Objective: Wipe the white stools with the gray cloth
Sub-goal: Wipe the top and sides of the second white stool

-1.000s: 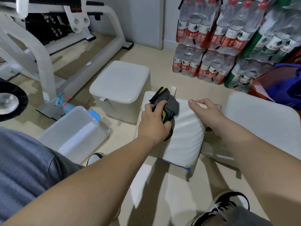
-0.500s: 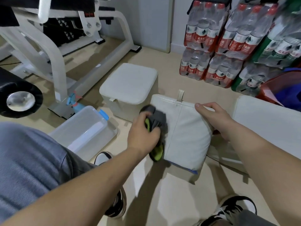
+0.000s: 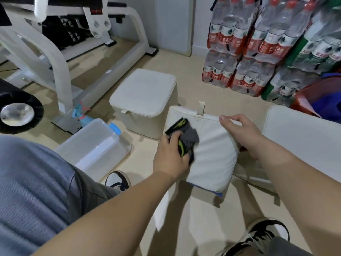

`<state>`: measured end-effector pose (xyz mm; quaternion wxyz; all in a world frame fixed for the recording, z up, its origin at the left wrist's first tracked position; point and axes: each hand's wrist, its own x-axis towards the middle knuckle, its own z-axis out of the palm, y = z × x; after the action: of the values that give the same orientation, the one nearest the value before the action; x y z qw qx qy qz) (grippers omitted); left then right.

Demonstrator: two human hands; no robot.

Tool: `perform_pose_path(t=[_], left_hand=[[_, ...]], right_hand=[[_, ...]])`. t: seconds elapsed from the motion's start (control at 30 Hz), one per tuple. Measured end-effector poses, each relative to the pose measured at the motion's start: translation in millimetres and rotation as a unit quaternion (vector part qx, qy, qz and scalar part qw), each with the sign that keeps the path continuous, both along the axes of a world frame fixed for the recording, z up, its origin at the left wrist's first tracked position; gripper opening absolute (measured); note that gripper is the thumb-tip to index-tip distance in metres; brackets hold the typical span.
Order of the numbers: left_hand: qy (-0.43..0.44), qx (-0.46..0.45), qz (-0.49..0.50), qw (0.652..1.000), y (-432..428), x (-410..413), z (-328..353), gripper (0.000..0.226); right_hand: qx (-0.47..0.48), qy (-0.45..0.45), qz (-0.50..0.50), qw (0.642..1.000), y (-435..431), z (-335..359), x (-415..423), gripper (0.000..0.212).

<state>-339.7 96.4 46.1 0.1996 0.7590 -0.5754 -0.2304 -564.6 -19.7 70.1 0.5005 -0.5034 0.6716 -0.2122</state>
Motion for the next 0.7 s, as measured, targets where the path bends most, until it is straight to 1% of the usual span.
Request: perform_pose_path(t=[0.1,0.13,0.17,0.23,0.27,0.33,0.4,0.43,0.47,0.53,0.6,0.63,0.7], left_hand=[[0.033,0.107,-0.016,0.994,34,10,5,0.052],[0.063,0.116,-0.004,0.991,37,12,9,0.046],[0.098,0.094,0.019,0.991,35,14,14,0.042],[0.149,-0.017,0.058,0.987,17,11,25,0.045],[0.149,-0.074,0.050,0.985,3,3,31,0.050],[0.110,-0.140,-0.009,0.984,-26,-24,39,0.058],[0.013,-0.139,-0.063,0.988,-43,-57,41,0.063],[-0.042,-0.128,-0.069,0.988,-47,-70,38,0.064],[-0.076,-0.122,-0.067,0.987,-48,-80,35,0.063],[-0.084,-0.134,-0.082,0.984,-42,-93,27,0.061],[-0.079,-0.131,-0.146,0.977,-23,-101,16,0.060],[-0.072,-0.107,-0.187,0.974,-10,-104,9,0.061],[-0.040,-0.037,-0.240,0.969,15,-101,-7,0.062]], right_hand=[[0.003,-0.004,-0.008,1.000,3,2,2,0.059],[0.001,0.000,-0.014,1.000,3,2,4,0.059],[0.001,0.005,-0.022,1.000,2,1,4,0.059],[0.017,0.006,-0.030,0.999,-2,1,4,0.059],[0.024,0.002,-0.033,0.999,-2,1,3,0.056],[0.047,-0.031,-0.064,0.996,0,5,3,0.051],[0.062,-0.089,-0.085,0.990,6,9,0,0.047],[0.066,-0.109,-0.084,0.988,6,7,-3,0.045],[0.072,-0.115,-0.085,0.987,6,6,-7,0.045],[0.085,-0.115,-0.084,0.986,6,9,-14,0.040],[0.102,-0.117,-0.070,0.985,7,10,-14,0.029],[0.098,-0.110,-0.058,0.987,6,8,-13,0.025],[0.057,-0.072,-0.023,0.996,3,4,-4,0.029]])
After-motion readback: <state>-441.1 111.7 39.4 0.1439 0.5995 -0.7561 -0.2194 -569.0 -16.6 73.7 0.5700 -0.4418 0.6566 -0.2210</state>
